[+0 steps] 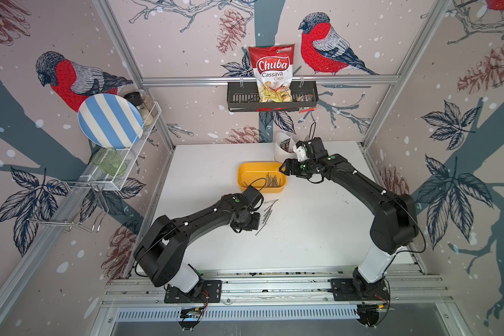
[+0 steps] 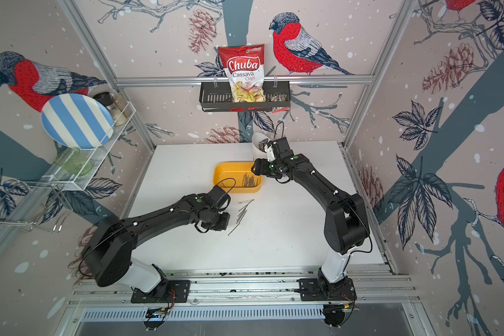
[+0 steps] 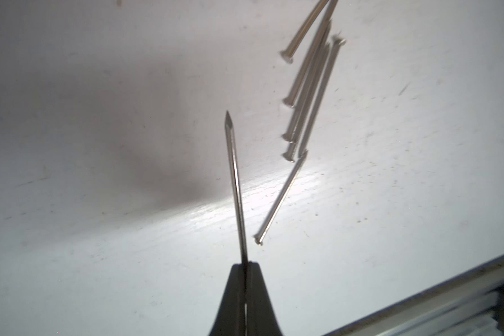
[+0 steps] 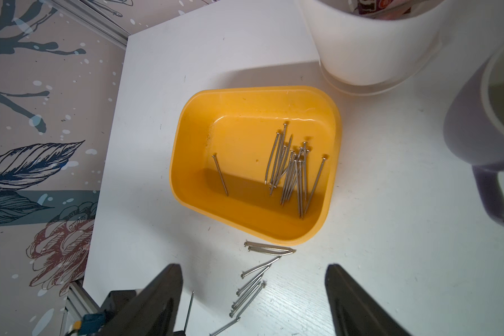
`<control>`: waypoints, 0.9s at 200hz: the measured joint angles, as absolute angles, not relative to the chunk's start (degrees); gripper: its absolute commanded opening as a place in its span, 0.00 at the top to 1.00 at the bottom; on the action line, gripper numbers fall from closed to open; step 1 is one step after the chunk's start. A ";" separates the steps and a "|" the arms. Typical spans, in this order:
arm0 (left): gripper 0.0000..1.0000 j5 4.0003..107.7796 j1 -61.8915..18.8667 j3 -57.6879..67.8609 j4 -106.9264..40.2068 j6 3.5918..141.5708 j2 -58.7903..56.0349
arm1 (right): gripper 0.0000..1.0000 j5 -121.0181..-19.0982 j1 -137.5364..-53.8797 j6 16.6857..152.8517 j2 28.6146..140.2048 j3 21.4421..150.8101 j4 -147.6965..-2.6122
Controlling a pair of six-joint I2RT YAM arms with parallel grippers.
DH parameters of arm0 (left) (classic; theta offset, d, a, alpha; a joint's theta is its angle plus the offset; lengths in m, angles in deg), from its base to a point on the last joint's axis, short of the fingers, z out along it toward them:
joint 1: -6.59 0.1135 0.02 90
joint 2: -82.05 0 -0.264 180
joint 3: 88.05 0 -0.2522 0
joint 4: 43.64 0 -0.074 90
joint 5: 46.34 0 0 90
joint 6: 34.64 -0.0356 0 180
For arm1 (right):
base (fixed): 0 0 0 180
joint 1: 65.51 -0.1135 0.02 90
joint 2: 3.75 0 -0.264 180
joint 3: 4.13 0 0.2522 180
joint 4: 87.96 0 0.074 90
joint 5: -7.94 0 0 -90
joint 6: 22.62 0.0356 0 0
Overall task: Put the nails on the desktop into the storage box
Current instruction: Pick up the nail from the center of the board, then place the nail in the storage box.
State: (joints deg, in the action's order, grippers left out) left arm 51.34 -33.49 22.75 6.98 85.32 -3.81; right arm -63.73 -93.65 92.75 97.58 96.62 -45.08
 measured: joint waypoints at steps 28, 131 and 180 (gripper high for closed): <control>1.00 55.96 -31.50 22.05 6.50 83.26 0.45 | 0.21 -62.07 -95.29 95.33 97.54 96.92 -46.41; 1.00 64.52 -25.79 3.21 1.89 79.20 -10.35 | 0.21 -56.15 -92.20 100.25 86.83 90.36 -51.22; 1.00 62.29 -25.73 -10.73 1.85 80.88 -25.80 | 0.21 -54.48 -86.35 96.68 79.71 82.89 -51.96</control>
